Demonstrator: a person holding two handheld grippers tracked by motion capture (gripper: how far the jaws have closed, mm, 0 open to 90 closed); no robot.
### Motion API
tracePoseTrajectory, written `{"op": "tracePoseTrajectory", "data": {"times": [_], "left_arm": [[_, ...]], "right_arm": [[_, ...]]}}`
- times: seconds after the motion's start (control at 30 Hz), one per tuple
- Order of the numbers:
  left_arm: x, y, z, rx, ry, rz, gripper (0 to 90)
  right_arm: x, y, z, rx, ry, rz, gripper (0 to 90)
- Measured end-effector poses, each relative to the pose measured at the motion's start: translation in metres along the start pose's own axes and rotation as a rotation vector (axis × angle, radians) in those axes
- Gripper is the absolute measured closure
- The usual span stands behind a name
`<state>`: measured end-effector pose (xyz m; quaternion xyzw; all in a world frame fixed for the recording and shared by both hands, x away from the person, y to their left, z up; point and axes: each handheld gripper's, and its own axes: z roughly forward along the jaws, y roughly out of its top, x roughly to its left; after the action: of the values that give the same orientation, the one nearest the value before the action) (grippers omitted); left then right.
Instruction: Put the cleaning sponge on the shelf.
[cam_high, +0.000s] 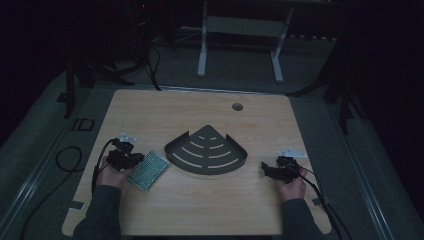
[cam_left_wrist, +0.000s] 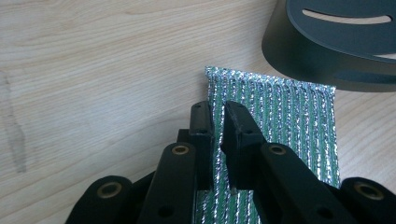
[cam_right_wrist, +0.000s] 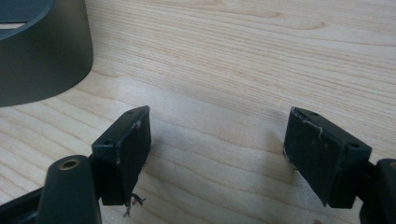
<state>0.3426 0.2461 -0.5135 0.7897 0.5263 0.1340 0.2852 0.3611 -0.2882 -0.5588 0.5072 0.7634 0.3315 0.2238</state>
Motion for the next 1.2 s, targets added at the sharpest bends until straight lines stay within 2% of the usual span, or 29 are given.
{"op": "tracePoseTrajectory", "data": {"times": [0.2, 0.47, 0.77, 1.2], "left_arm": [[0.009, 0.002, -0.005, 0.035, -0.031, -0.003, 80.5], [0.015, 0.002, 0.0, 0.093, -0.071, -0.017, 79.0], [0.018, 0.01, 0.003, 0.138, -0.11, 0.001, 77.1], [0.028, 0.023, 0.005, 0.229, -0.159, 0.015, 75.1]], "right_arm": [[0.0, 0.0, 0.0, 0.0, 0.0, 0.0, 22.7], [0.0, 0.0, 0.0, 0.0, 0.0, 0.0, 22.7], [0.0, 0.0, 0.0, 0.0, 0.0, 0.0, 22.7], [0.0, 0.0, 0.0, 0.0, 0.0, 0.0, 22.7]]}}
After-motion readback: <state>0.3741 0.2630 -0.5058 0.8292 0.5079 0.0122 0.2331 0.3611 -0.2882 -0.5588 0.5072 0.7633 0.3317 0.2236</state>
